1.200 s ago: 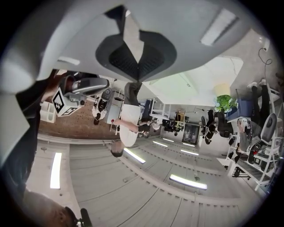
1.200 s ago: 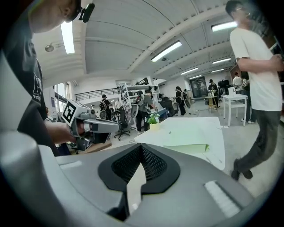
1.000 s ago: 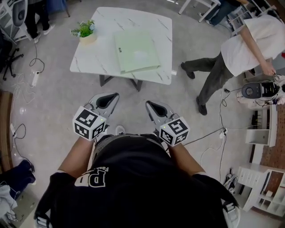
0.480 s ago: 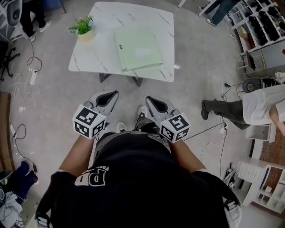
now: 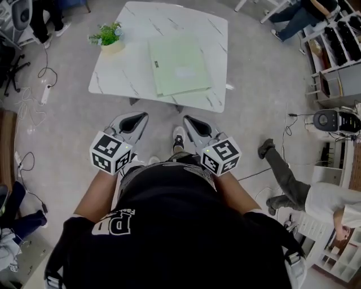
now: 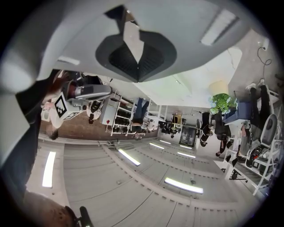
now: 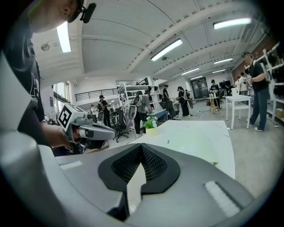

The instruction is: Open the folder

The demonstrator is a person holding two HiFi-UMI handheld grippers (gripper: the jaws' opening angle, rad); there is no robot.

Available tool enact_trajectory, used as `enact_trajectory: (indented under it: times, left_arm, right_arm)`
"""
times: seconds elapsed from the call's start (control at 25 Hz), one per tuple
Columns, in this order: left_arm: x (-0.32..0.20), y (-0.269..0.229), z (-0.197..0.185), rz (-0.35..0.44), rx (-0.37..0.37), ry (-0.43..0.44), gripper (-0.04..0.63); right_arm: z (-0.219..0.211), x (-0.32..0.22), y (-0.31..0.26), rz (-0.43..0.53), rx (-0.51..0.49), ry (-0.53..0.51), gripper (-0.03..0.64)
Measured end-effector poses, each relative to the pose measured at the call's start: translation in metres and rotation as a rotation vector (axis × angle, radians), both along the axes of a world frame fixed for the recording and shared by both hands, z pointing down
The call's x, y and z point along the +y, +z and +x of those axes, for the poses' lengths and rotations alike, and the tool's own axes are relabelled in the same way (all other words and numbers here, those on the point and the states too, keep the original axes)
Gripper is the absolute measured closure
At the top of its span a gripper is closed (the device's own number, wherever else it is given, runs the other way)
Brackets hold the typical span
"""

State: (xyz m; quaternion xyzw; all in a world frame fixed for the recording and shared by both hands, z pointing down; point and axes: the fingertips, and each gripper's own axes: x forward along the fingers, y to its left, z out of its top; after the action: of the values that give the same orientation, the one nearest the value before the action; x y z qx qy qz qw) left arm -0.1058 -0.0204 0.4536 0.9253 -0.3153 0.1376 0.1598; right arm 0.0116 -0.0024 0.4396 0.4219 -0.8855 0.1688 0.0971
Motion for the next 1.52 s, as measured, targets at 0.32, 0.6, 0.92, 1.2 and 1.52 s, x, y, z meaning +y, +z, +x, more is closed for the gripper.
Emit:
enact_trajectory:
  times: [0.32, 0.6, 0.92, 1.2, 1.52]
  left_arm:
    - [-0.051, -0.001, 0.015, -0.002, -0.026, -0.042, 0.54]
    - [-0.096, 0.001, 0.034, -0.007, -0.056, -0.093, 0.54]
    - [-0.138, 0.009, 0.045, -0.06, -0.017, -0.213, 0.54]
    - [-0.16, 0.021, 0.047, -0.07, -0.038, -0.276, 0.54]
    - [-0.164, 0.041, 0.034, -0.105, -0.098, -0.202, 0.54]
  right_arm:
    - [0.019, -0.057, -0.004, 0.006, 0.003, -0.048, 0.617]
    - [0.039, -0.111, -0.004, 0.003, -0.01, -0.105, 0.617]
    - [0.052, -0.156, 0.008, -0.024, -0.025, -0.209, 0.617]
    - [0.06, -0.178, 0.024, -0.061, -0.005, -0.263, 0.617]
    - [0.046, -0.187, 0.027, -0.077, 0.011, -0.219, 0.617]
